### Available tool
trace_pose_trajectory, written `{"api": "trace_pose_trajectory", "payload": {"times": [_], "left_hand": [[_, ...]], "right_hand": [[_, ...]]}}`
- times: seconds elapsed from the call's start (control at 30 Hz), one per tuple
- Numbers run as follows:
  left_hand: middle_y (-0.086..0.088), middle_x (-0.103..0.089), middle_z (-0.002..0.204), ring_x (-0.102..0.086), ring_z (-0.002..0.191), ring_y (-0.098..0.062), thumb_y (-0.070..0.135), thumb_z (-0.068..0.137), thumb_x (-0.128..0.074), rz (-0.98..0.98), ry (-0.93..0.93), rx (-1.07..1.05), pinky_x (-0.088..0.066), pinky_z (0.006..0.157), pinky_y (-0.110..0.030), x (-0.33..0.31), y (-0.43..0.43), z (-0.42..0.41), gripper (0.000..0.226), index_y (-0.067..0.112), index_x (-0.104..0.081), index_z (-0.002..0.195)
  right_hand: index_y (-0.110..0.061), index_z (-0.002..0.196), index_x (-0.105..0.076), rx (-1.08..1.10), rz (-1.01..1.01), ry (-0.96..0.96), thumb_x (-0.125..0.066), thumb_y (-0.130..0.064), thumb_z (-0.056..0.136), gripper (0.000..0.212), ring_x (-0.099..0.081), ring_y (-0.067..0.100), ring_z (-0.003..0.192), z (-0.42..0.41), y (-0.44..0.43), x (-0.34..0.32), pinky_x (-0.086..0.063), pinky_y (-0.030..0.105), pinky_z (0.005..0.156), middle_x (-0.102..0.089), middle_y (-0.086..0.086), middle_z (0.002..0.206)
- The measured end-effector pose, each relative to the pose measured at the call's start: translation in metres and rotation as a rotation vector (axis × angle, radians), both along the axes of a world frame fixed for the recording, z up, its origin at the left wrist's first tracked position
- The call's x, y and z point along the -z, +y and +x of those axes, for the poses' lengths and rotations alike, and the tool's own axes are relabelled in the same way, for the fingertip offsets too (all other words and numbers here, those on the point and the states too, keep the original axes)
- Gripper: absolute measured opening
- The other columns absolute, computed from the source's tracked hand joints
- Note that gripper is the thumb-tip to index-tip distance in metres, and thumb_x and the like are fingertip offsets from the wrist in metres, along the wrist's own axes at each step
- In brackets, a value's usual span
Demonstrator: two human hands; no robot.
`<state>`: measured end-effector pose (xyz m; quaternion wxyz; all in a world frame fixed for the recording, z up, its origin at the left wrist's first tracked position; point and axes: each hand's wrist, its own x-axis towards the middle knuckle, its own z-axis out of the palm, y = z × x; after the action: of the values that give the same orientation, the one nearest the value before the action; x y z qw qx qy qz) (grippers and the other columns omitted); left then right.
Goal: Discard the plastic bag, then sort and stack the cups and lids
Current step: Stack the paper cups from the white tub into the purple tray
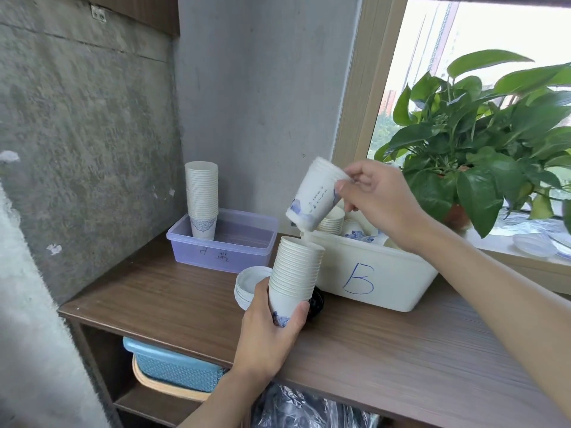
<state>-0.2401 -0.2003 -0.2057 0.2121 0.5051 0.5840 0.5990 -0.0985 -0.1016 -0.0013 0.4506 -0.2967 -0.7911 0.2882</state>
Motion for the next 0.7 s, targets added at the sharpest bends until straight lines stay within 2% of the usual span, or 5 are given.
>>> {"api": "trace_pose_trajectory", "payload": {"times": [0.23, 0.4, 0.5, 0.57, 0.7], "left_hand": [[0.012, -0.067, 0.088, -0.063, 0.072, -0.006, 0.049, 0.081, -0.070, 0.024, 0.012, 0.005, -0.047, 0.063, -0.021, -0.002, -0.004, 0.001, 0.044, 0.040, -0.046, 0.116], [0.025, -0.064, 0.098, -0.064, 0.089, -0.002, 0.042, 0.082, -0.072, 0.035, 0.030, -0.002, -0.047, 0.069, -0.014, -0.006, -0.006, 0.002, 0.042, 0.037, -0.046, 0.116], [0.026, -0.063, 0.098, -0.063, 0.088, -0.002, 0.053, 0.079, -0.067, 0.048, 0.030, -0.011, -0.045, 0.067, -0.012, -0.009, -0.007, 0.002, 0.046, 0.036, -0.046, 0.116], [0.023, -0.064, 0.095, -0.064, 0.086, -0.003, 0.056, 0.079, -0.067, 0.040, 0.028, -0.011, -0.046, 0.066, -0.013, -0.007, -0.006, 0.002, 0.048, 0.035, -0.046, 0.117], [0.021, -0.066, 0.096, -0.063, 0.089, -0.001, 0.060, 0.075, -0.065, 0.032, 0.035, -0.022, -0.048, 0.070, -0.015, -0.006, -0.005, 0.001, 0.053, 0.035, -0.046, 0.118]], "right_hand": [[0.002, 0.095, -0.062, -0.071, -0.025, -0.148, -0.053, -0.010, 0.095, 0.015, -0.054, 0.010, 0.056, 0.002, -0.010, 0.007, -0.040, 0.031, 0.056, -0.061, -0.010, 0.063], [-0.003, 0.082, -0.062, -0.175, -0.072, -0.458, -0.050, -0.013, 0.097, 0.021, -0.053, 0.004, 0.052, -0.002, -0.013, 0.017, -0.039, 0.011, 0.057, -0.059, -0.013, 0.055], [0.002, 0.075, -0.052, -0.213, -0.060, -0.671, -0.046, -0.026, 0.100, 0.037, -0.042, 0.002, 0.049, -0.005, -0.012, 0.027, -0.033, 0.013, 0.053, -0.046, -0.006, 0.055], [-0.001, 0.076, -0.057, -0.138, -0.063, -0.587, -0.044, -0.032, 0.099, 0.042, -0.041, 0.001, 0.047, -0.007, -0.004, 0.028, -0.035, 0.017, 0.053, -0.050, -0.006, 0.059], [-0.014, 0.094, -0.070, 0.048, -0.076, -0.367, -0.048, -0.025, 0.098, 0.025, -0.051, -0.011, 0.056, -0.005, 0.028, 0.031, -0.037, 0.019, 0.063, -0.064, -0.025, 0.070]]}}
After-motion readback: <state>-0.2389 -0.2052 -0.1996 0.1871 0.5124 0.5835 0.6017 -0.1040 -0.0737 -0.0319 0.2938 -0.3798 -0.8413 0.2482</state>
